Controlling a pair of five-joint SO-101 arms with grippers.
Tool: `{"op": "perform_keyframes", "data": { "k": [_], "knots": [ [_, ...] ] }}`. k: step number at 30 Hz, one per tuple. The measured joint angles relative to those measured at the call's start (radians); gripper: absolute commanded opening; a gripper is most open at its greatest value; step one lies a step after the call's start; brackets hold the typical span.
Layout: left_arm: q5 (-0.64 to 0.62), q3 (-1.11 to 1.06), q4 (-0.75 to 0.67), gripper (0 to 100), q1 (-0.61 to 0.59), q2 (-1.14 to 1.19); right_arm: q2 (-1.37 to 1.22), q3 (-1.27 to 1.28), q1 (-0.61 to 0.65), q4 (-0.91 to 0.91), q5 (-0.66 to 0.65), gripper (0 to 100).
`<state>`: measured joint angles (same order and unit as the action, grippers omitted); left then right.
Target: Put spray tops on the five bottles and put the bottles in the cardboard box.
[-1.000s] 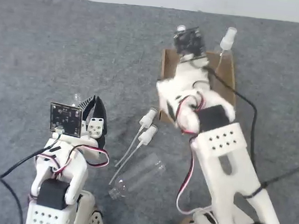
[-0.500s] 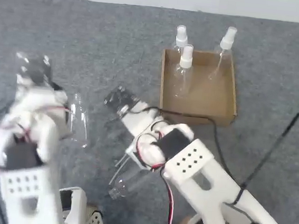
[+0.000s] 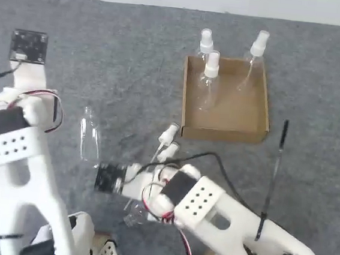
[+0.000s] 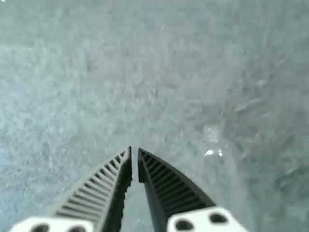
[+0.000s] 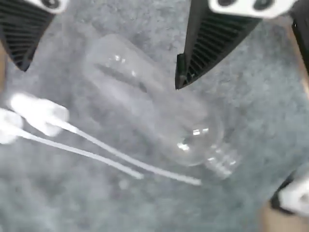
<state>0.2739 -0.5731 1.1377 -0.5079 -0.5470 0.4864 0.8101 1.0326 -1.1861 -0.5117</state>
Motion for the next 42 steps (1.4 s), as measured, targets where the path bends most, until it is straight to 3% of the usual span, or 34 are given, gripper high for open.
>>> {"op": "perform_keyframes", "data": {
  "k": [10,18,32,42],
  "knots": [
    [0.018,0.002,-0.046,1,-0.041,0.072,0.000,0.054,0.044,0.002,-0.106,37.5],
    [0.023,0.002,-0.049,1,-0.041,0.072,0.000,0.192,0.044,0.147,-0.158,36.9],
    [0.023,0.002,-0.049,1,-0.040,0.072,0.000,0.221,0.044,0.167,-0.153,10.6],
    [0.023,0.002,-0.049,1,-0.040,0.072,0.012,0.236,0.002,0.150,-0.075,9.1]
  ]
}}
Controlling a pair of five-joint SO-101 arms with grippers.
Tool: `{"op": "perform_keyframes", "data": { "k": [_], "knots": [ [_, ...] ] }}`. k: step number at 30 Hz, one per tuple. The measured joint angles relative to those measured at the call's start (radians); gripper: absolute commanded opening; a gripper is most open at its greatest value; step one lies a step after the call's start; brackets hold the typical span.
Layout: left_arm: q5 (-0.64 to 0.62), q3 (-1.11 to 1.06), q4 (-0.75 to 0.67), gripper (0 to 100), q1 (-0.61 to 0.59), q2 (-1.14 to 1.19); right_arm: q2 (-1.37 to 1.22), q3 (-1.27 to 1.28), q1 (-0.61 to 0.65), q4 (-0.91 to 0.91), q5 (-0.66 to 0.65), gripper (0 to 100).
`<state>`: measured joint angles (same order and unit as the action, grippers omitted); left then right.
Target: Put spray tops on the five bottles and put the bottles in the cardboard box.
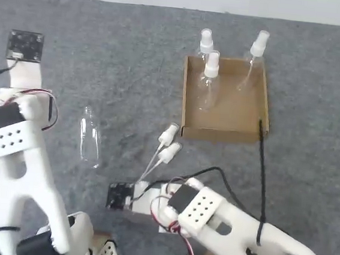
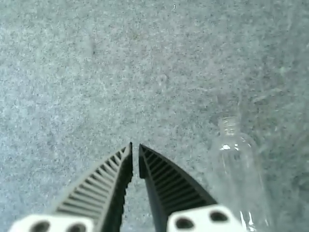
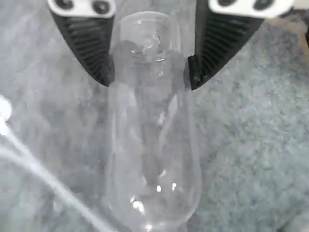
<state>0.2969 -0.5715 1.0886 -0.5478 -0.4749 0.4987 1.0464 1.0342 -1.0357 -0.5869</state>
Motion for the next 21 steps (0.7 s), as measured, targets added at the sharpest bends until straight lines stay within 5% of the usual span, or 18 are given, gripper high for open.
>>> {"op": "perform_keyframes", "data": {
  "k": [17,21],
  "knots": [
    [0.000,0.000,0.000,1,0.002,0.000,0.292,-0.173,-0.236,-0.402,0.077,9.1],
    [0.000,0.000,0.000,1,0.002,0.000,0.321,-0.321,-0.376,-0.532,0.077,9.0]
  ]
}}
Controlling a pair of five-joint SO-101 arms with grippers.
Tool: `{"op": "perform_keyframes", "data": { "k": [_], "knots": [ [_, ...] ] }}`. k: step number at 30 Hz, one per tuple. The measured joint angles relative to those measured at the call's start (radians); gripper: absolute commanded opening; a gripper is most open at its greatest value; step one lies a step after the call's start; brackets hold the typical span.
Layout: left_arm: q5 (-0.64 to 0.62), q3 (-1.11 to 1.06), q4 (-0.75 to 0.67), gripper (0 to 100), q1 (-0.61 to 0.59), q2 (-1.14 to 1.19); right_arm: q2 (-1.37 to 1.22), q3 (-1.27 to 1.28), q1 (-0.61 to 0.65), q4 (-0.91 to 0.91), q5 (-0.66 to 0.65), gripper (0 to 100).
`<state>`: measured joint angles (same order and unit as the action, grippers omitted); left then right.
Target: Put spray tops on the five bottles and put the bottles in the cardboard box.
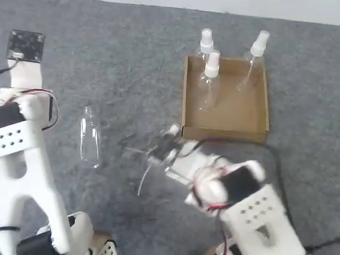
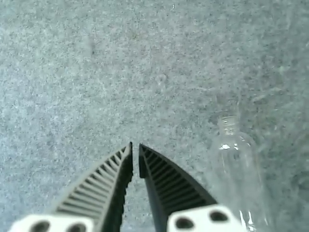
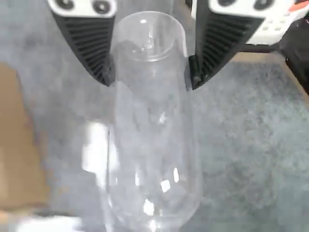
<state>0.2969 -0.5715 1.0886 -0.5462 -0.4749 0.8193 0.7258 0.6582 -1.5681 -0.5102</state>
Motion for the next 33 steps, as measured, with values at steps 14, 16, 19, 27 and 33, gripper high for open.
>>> {"op": "perform_keyframes", "data": {
  "k": [14,16,19,27,33],
  "knots": [
    [-0.028,0.000,0.069,1,0.181,0.000,-0.068,-0.247,-0.626,-0.173,-0.157,9.0],
    [-0.037,0.000,0.091,1,0.235,0.000,-0.114,-0.247,-0.758,-0.117,-0.183,9.0],
    [-0.069,0.000,0.118,1,0.327,0.000,-0.210,-0.247,-0.942,-0.012,-0.219,9.0],
    [-0.103,-0.044,0.133,9,0.620,0.000,-0.595,-0.247,-1.254,0.327,-0.247,9.0],
    [-0.180,-0.081,0.038,13,0.730,0.000,-0.789,-0.247,-1.320,0.563,-0.226,9.1]
  ]
}}
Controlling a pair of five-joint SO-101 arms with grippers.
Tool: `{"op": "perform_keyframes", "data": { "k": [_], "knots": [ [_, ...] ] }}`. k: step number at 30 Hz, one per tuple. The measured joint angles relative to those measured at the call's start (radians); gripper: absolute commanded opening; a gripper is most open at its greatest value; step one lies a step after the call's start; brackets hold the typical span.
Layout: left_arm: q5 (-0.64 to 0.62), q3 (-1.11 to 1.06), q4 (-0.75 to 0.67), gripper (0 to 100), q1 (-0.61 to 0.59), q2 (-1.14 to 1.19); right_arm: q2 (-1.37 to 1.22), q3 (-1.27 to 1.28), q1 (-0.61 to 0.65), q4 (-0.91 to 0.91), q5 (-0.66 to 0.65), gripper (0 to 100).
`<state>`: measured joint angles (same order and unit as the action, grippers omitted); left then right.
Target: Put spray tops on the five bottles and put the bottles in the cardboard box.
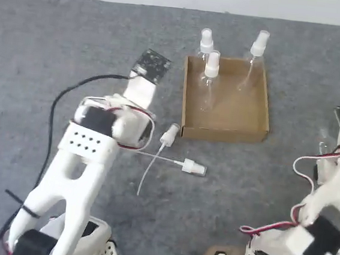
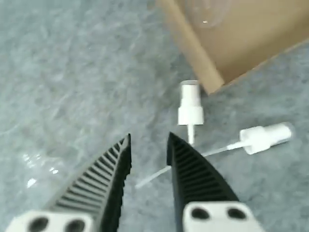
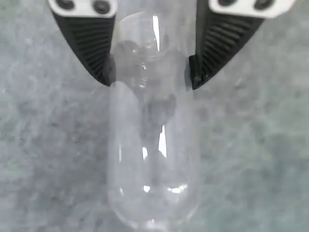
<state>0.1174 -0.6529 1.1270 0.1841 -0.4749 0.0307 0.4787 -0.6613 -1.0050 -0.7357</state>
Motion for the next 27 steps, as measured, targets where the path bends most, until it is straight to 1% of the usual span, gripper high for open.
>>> {"op": "perform_keyframes", "data": {
  "k": [4,8,11,14,22,27],
  "knots": [
    [-0.005,-0.011,-0.028,13,0.054,0.029,-0.081,0.000,-0.012,0.087,0.026,9.5],
    [-0.018,0.028,-0.032,13,0.081,0.189,-0.130,-0.003,-0.011,0.133,0.040,9.5],
    [-0.038,0.100,-0.032,13,0.086,0.336,-0.138,-0.012,-0.009,0.137,0.040,9.5],
    [-0.044,0.180,-0.034,13,0.118,0.442,-0.138,-0.012,-0.009,0.141,0.040,9.5],
    [-0.077,0.313,-0.034,13,0.135,0.651,-0.143,-0.012,-0.009,0.141,-0.006,9.6],
    [-0.077,0.370,-0.038,13,0.135,0.721,-0.143,-0.012,-0.015,0.141,-0.009,9.6]
  ]
}}
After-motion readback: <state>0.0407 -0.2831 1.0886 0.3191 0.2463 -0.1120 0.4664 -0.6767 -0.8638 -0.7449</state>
